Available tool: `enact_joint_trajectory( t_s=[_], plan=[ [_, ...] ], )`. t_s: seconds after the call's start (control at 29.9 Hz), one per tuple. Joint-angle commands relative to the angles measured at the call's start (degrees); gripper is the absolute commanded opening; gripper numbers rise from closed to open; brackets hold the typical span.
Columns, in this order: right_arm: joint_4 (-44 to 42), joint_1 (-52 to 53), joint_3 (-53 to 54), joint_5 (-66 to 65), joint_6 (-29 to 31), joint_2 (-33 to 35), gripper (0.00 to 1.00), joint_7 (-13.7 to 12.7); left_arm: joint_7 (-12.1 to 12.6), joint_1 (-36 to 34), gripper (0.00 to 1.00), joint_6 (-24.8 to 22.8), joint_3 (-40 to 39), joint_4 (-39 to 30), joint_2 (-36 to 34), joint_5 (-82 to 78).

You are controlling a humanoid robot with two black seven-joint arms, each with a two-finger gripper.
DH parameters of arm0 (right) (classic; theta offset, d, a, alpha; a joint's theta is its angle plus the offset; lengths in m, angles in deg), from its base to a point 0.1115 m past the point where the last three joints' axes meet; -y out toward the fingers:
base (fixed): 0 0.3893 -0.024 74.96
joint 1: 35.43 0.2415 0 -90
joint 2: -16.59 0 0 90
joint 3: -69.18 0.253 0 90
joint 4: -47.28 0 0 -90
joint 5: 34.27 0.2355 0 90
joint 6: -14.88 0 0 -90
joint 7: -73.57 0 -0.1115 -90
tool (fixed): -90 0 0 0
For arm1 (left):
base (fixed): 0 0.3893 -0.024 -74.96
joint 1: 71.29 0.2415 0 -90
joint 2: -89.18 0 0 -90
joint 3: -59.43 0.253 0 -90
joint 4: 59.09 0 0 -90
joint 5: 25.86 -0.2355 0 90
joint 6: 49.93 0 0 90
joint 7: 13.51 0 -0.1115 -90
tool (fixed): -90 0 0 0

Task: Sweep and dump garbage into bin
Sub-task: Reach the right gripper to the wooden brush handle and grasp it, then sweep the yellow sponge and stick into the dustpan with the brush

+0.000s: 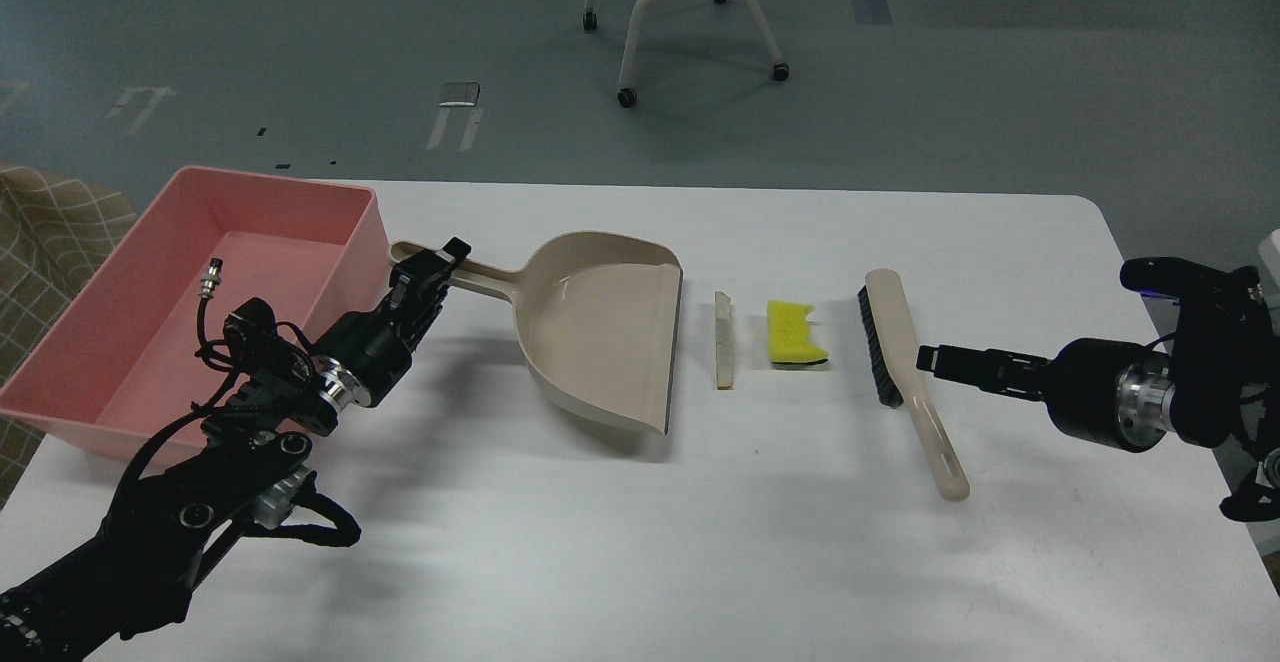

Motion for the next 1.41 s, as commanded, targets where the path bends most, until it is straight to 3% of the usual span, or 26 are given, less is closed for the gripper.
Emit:
enact_joint_trajectory(
  t_s=[0.0, 0.23, 0.37, 0.77, 0.87, 0.94, 1.24, 1.3, 1.37],
  plan=[
    [1.15, -0.36, -0.04, -0.03, 0.17, 0.25, 0.9, -2.54, -0.01, -0.08, 0.0, -0.01, -0.01, 0.0, 0.09, 0.0],
    [1.42, -0.88, -0.04, -0.03, 0.26, -0.1, 0.88, -2.9, -0.01, 0.18, 0.0, -0.01, -0.01, 0.0, 0.0, 0.09],
    [1.33, -0.97, -0.13, -0.03, 0.26, -1.33, 0.87, -5.18, -0.01, 0.27, 0.0, -0.01, -0.01, 0.0, -0.18, 0.09],
    [0.19, -1.23, -1.27, -0.56, 0.44, -4.85, 0.8, -7.38, -0.01, 0.27, 0.0, -0.01, -0.09, 0.0, -0.26, 0.18],
    [0.19, -1.15, -2.15, -0.56, 0.52, -4.85, 0.66, -7.73, -0.01, 0.27, 0.0, -0.01, -0.09, 0.26, -0.26, 0.18],
    [0.19, -1.15, -2.41, -0.47, 0.61, -4.85, 0.46, -8.87, -0.01, 0.36, 0.0, -0.01, -0.01, 0.52, -0.26, 0.18],
    [0.27, -1.23, -2.5, -0.47, 1.49, -4.85, 0.21, -9.49, -0.01, 0.36, 0.0, -0.01, -0.09, 0.52, -0.18, 0.18],
    [0.1, -1.23, -2.5, -0.47, 1.49, -4.94, 0.08, -9.58, -0.01, 0.36, 0.0, -0.01, -0.01, 0.61, -0.26, 0.18],
    [0.01, -1.32, -2.5, -0.47, 1.49, -4.94, 0.02, -9.58, -0.01, 0.36, 0.0, -0.01, -0.01, 0.61, -0.26, 0.18]
  ],
)
